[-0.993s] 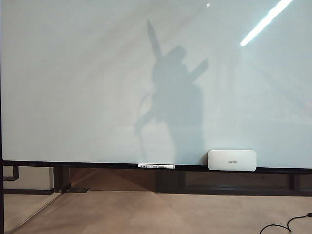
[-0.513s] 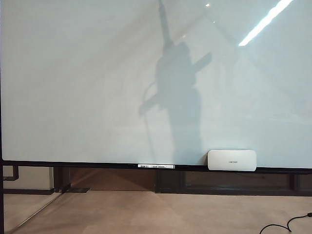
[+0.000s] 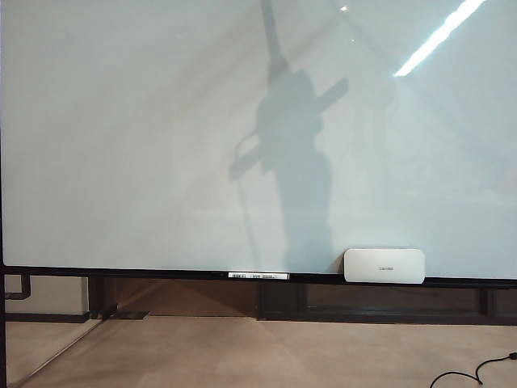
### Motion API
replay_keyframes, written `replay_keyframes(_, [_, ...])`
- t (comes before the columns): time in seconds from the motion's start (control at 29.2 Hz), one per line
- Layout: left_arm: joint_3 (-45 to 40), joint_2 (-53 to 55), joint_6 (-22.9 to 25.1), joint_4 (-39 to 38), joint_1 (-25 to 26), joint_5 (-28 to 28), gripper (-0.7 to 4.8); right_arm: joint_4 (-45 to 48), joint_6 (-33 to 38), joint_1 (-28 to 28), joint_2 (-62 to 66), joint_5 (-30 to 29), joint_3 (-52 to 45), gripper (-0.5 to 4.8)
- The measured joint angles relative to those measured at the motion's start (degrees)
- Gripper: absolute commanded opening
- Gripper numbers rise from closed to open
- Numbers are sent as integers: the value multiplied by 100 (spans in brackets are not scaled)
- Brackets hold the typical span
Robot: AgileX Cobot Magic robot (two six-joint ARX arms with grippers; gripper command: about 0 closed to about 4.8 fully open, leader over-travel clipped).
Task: Reach to the right to find the marker pen, pick it up, and write the number 19 on the whiteboard.
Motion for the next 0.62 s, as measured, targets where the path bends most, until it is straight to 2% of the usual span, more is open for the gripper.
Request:
replay_keyframes(0.24, [0, 0, 2, 42, 2, 2, -5, -74, 0, -2, 157, 568, 31, -5])
replay_keyframes(0.38, [0, 2, 4, 42, 0, 0, -5, -426, -7, 0, 271, 590, 225, -5])
replay_keyframes(0.62, [0, 33, 136, 31, 0, 2, -5, -422, -24, 7, 369, 592, 321, -5])
